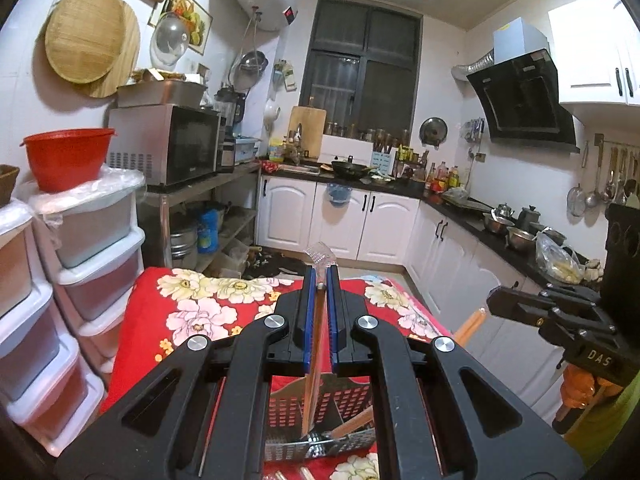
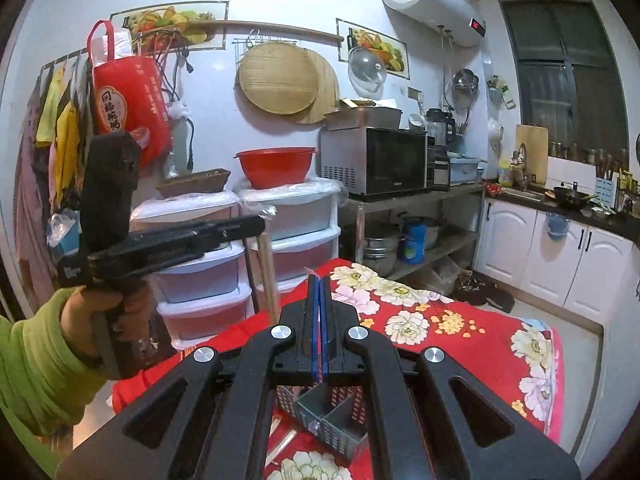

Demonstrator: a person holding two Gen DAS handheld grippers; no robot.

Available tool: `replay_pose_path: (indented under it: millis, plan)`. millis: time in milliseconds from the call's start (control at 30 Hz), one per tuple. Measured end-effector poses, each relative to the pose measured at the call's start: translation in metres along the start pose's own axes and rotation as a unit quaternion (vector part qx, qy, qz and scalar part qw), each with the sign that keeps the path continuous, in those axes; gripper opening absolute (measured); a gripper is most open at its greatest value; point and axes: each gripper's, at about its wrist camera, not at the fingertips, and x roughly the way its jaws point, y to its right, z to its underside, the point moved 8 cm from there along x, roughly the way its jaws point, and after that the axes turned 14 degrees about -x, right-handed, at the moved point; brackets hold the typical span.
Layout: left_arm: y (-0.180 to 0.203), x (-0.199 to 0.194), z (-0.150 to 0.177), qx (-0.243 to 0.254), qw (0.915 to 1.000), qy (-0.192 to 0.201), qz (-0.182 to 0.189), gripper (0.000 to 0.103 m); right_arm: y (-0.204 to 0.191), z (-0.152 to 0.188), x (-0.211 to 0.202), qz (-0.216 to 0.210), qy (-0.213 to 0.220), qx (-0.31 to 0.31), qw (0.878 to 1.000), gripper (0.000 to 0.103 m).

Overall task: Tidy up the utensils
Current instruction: 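Lower both held chopstick pairs into the grey caddy compartments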

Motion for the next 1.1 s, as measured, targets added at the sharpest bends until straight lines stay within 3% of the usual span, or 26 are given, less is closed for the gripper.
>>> replay_pose_path:
  millis: [300,600,1100]
  plan:
    - [-0.028,0.035,0.015,-0.015,0.9995,-0.027,-0.012,0.001,0.011,0.011,0.022,0.007,-0.022,0.012,1.0,0.001]
    - [-0.045,0.064,0.04,-0.017,0.9987,-0.041,-0.025,0.002,0.027,0.046,0.05,0.014,-0.06,0.039,0.997,0.001]
    - [-0.079,0.078,0.084,-0.037,0.9963,-0.058,-0.05,0.002,0.027,0.103,0.077,0.011,-0.104,0.086,0.991,0.001]
